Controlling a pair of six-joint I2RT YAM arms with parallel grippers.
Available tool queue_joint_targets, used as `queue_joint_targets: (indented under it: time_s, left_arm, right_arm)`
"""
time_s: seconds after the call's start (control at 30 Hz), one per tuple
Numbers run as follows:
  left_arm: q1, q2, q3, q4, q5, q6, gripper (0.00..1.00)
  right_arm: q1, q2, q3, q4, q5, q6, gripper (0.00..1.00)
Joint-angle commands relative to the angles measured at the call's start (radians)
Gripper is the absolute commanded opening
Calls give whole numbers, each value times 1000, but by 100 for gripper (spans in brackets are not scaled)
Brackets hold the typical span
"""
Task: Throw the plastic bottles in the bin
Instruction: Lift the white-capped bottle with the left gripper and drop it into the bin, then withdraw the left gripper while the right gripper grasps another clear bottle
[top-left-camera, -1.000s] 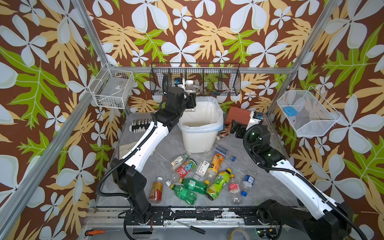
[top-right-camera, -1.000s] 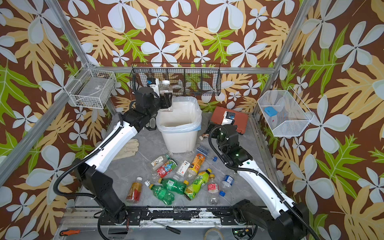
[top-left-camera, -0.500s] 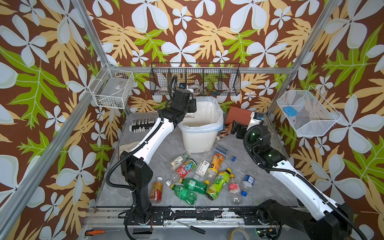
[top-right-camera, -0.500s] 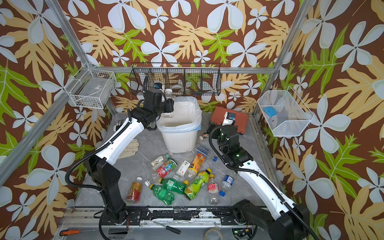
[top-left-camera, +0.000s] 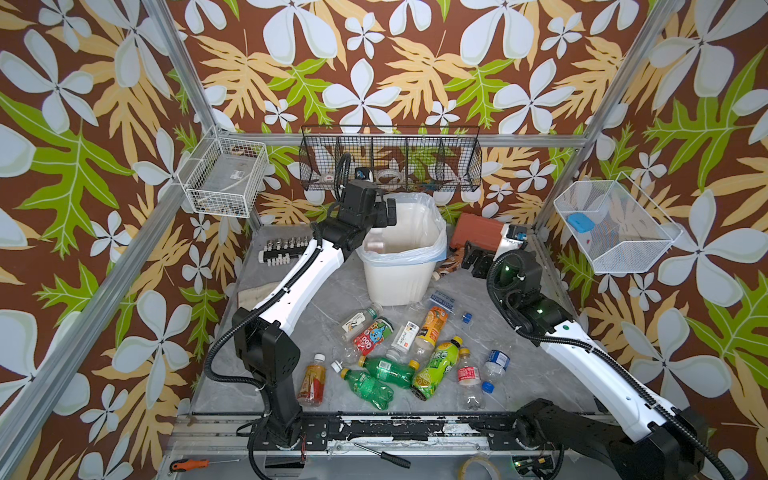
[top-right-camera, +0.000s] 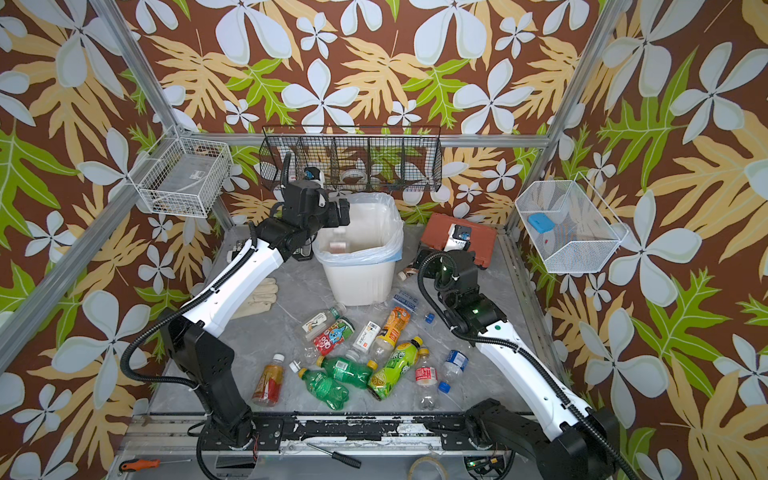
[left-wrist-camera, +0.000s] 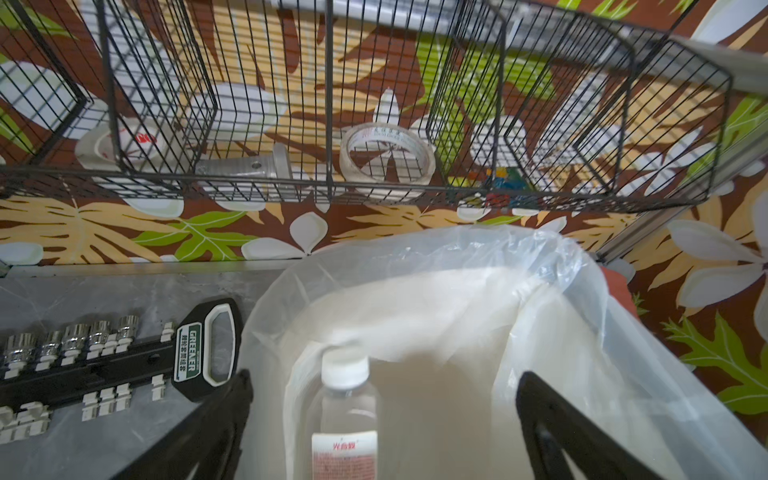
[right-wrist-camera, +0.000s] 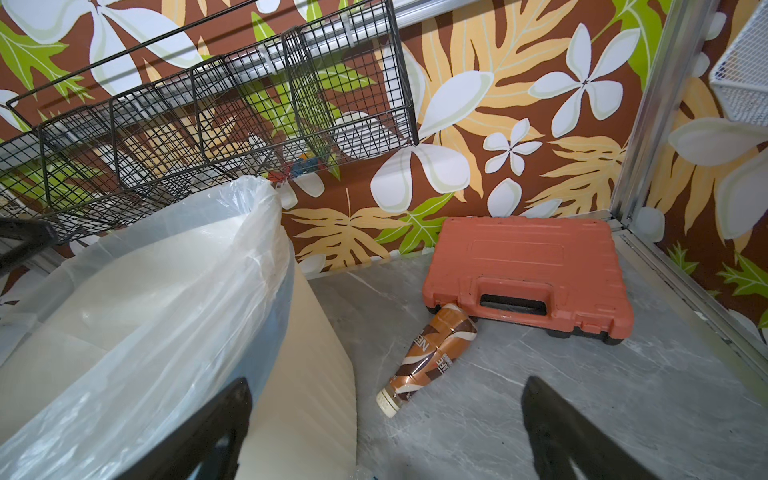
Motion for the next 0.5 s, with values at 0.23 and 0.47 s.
queue_joint_targets:
  time_s: [0.23, 0.47]
  left_arm:
    - [0, -359, -451, 481, -80, 47, 100]
    - [3, -708, -1012, 614, -209, -41, 100]
  right_arm:
    - [-1, 24, -3, 27, -24, 24, 100]
    - [-2, 44, 0, 32, -34, 27, 99]
